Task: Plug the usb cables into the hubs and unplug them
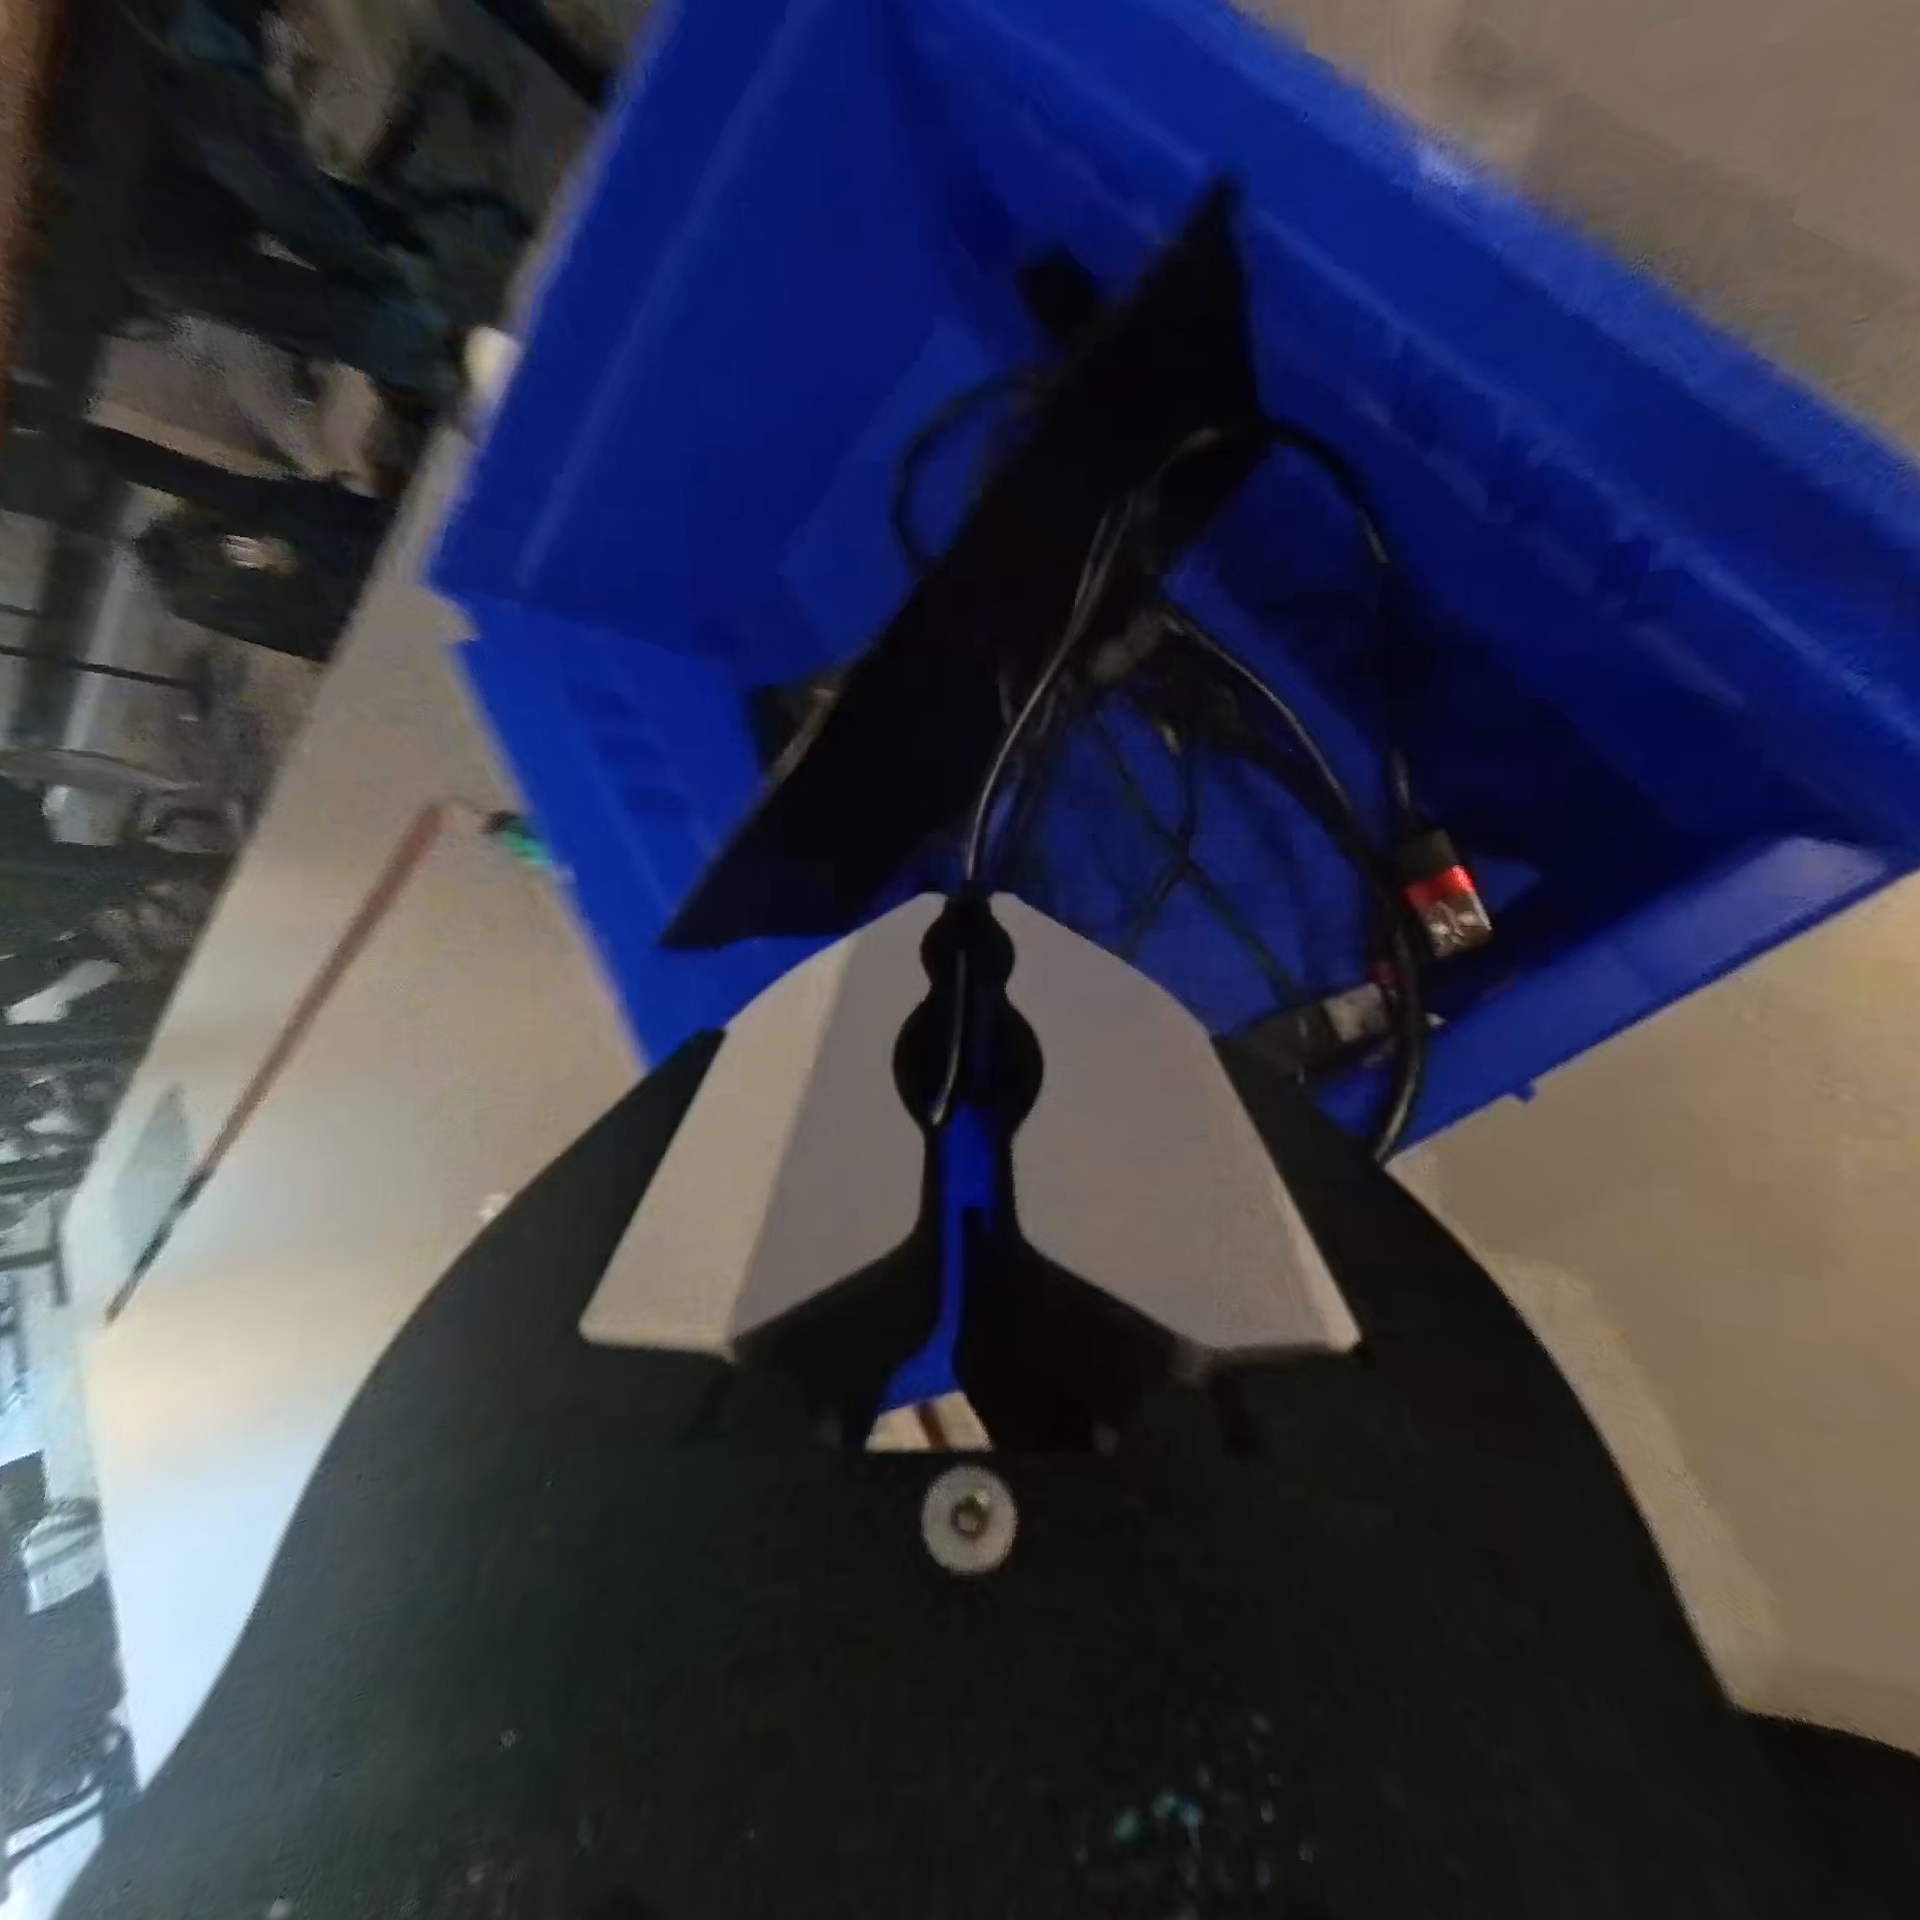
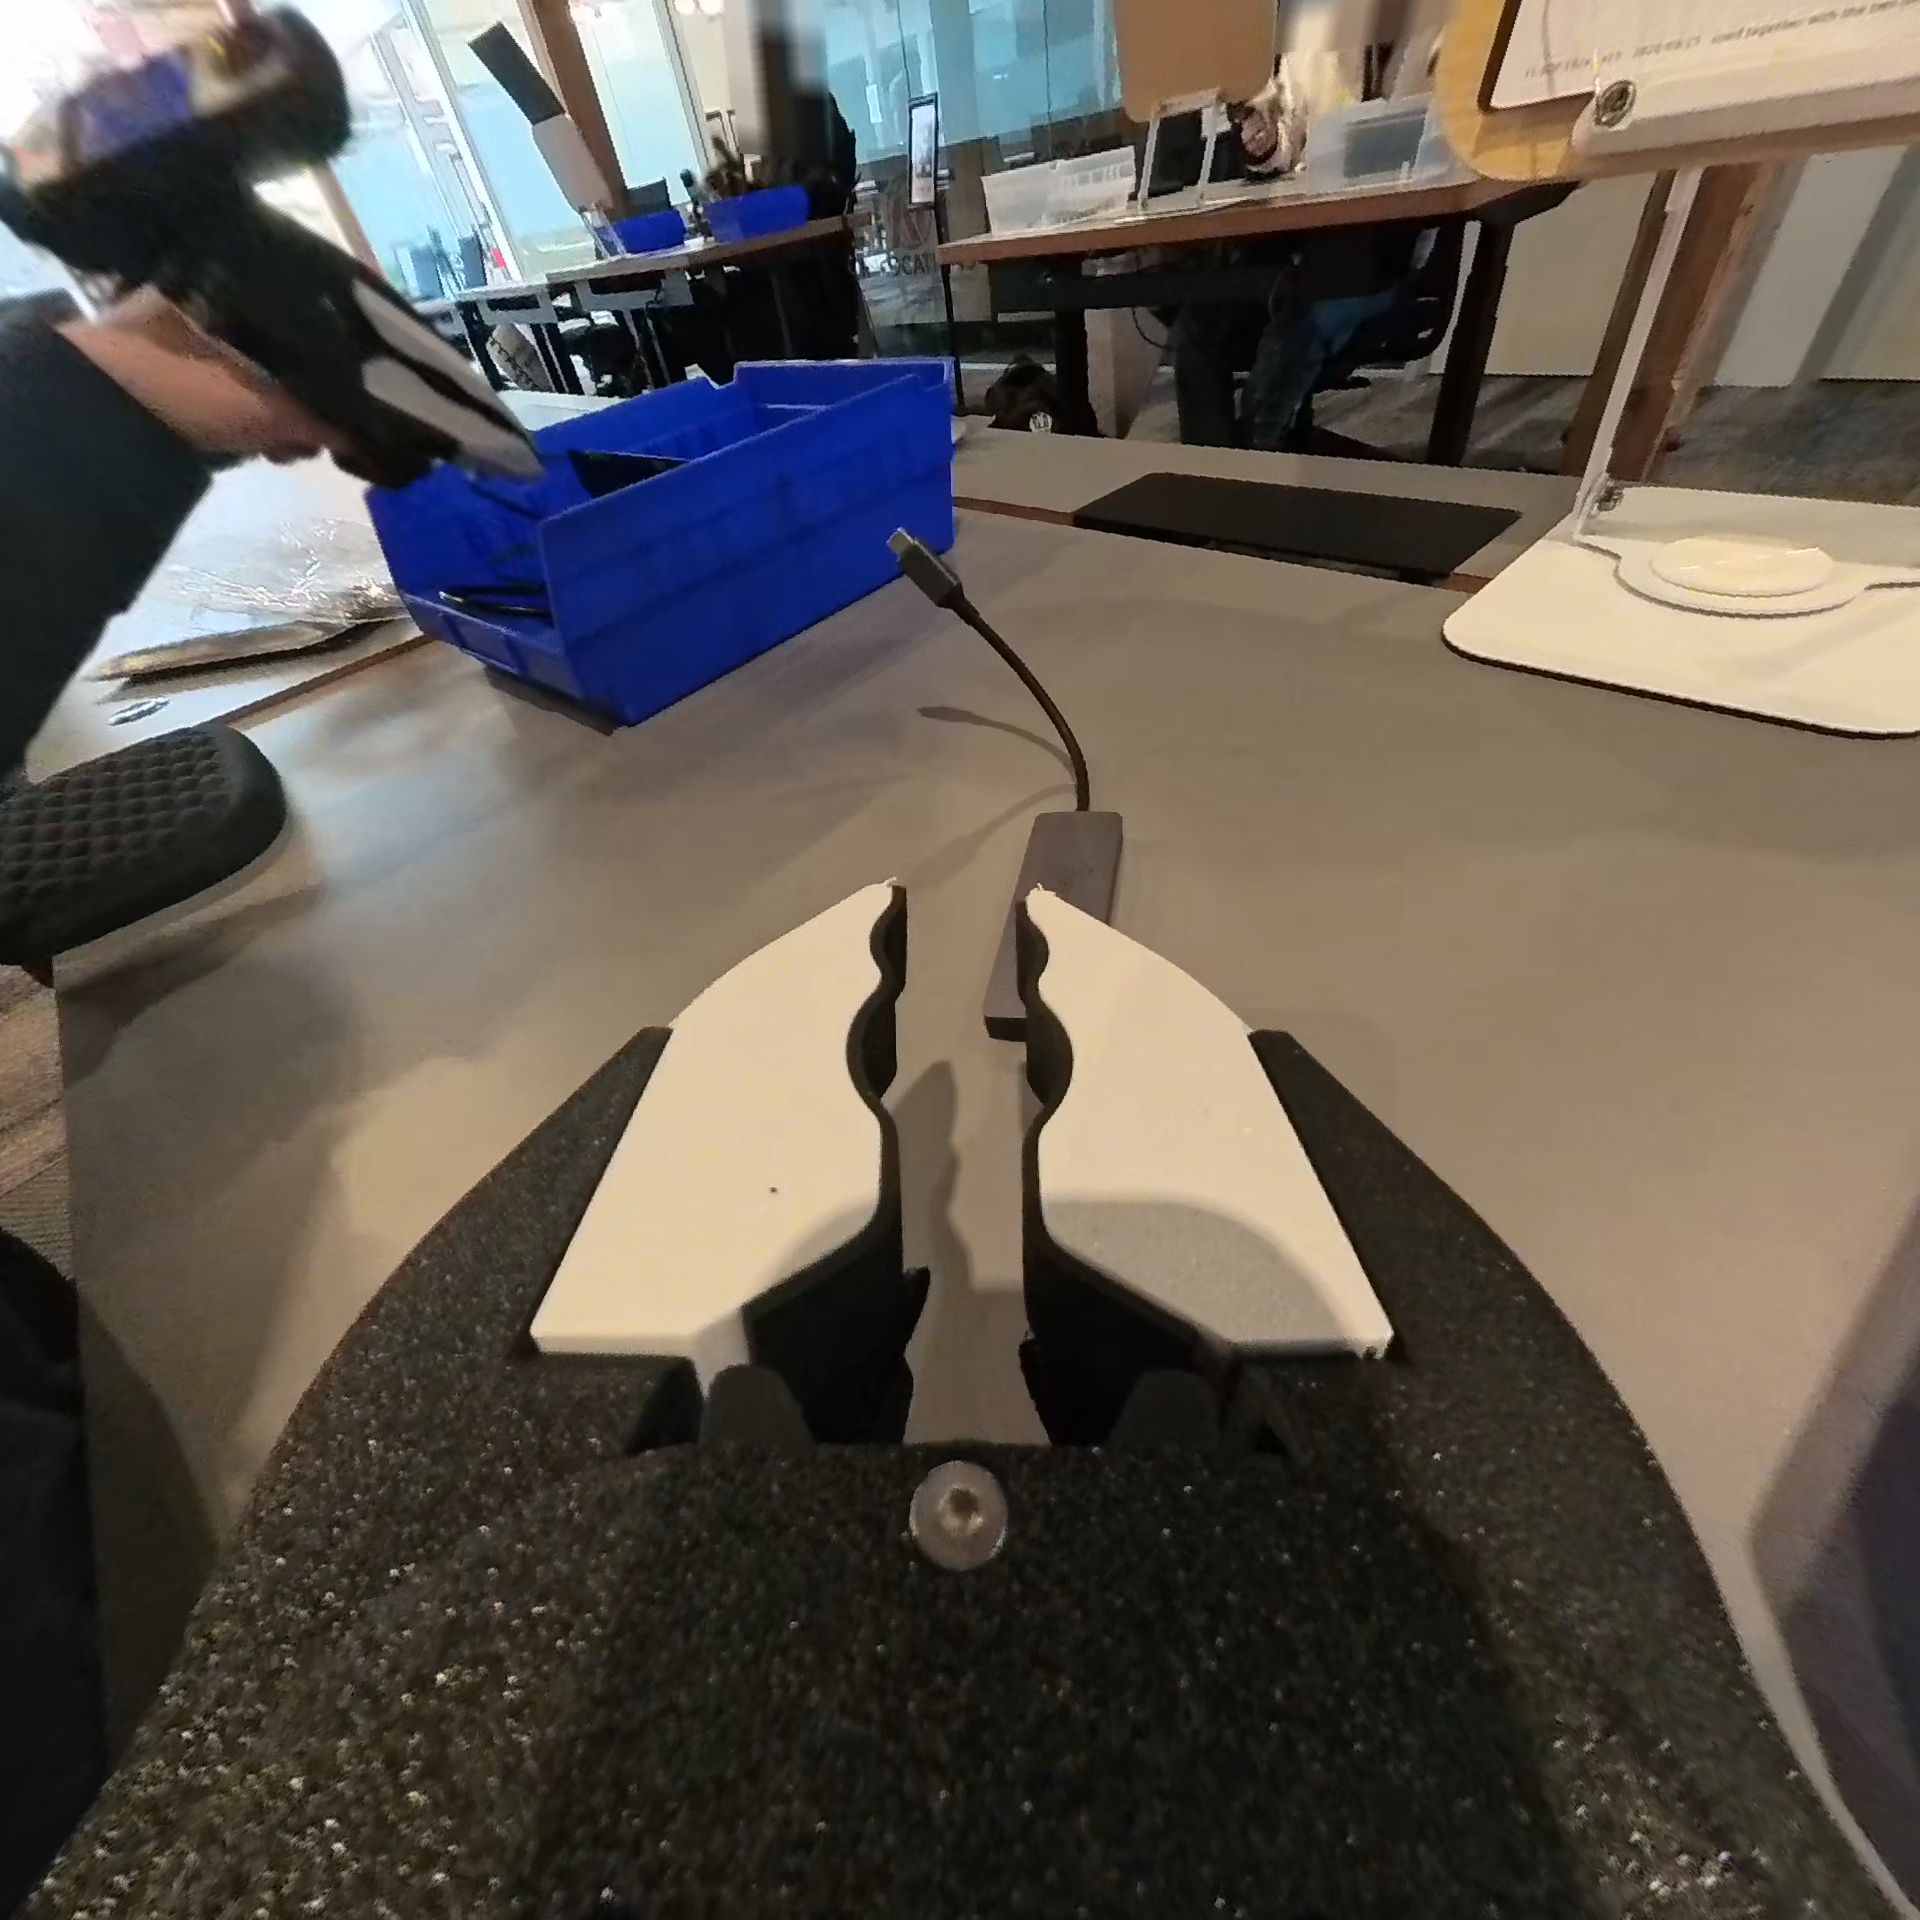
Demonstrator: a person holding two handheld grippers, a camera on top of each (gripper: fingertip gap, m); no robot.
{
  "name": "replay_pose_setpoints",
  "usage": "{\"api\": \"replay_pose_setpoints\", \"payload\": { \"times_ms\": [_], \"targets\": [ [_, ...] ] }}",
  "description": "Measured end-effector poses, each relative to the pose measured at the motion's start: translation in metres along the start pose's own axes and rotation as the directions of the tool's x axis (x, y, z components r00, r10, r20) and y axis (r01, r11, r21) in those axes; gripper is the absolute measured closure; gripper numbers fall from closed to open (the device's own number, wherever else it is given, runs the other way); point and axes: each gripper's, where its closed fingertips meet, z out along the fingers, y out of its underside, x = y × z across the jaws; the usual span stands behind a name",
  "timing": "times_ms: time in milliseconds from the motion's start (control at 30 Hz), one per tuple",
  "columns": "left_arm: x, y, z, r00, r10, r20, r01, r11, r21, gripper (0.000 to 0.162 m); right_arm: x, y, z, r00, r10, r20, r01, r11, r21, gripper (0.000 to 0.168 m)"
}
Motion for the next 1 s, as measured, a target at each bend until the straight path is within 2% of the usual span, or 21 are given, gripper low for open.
{"api": "replay_pose_setpoints", "payload": {
  "times_ms": [200, 400, 500, 600, 733, 867, 1000],
  "targets": [
    [-0.062, -0.037, -0.079, 0.964, -0.139, 0.227, 0.086, 0.97, 0.229, 0.16, 0.0, 0.0, 0.001, 1.0, -0.002, 0.001, 0.002, 1.0, -0.002, 0.149],
    [-0.086, -0.081, -0.153, 0.935, -0.219, 0.278, 0.077, 0.893, 0.443, 0.16, 0.001, 0.0, 0.001, 1.0, -0.006, -0.005, 0.006, 1.0, -0.002, 0.149],
    [-0.081, -0.112, -0.186, 0.941, -0.231, 0.247, 0.054, 0.824, 0.565, 0.16, 0.001, 0.001, 0.001, 1.0, -0.005, -0.007, 0.005, 1.0, -0.004, 0.149],
    [-0.059, -0.147, -0.21, 0.97, -0.194, 0.144, 0.048, 0.739, 0.672, 0.159, 0.001, 0.0, 0.001, 1.0, -0.007, -0.007, 0.007, 1.0, 0.001, 0.149],
    [-0.012, -0.188, -0.219, 0.996, -0.082, -0.018, 0.068, 0.658, 0.75, 0.159, 0.003, -0.004, -0.002, 1.0, -0.014, -0.015, 0.014, 0.999, 0.032, 0.149],
    [0.053, -0.215, -0.211, 0.977, 0.058, -0.206, 0.132, 0.592, 0.795, 0.16, 0.006, -0.011, -0.007, 0.999, -0.026, -0.043, 0.029, 0.997, 0.072, 0.149],
    [0.126, -0.218, -0.18, 0.928, 0.169, -0.332, 0.166, 0.609, 0.775, 0.16, 0.011, -0.015, -0.011, 0.996, -0.036, -0.076, 0.043, 0.994, 0.099, 0.15]
  ]
}}
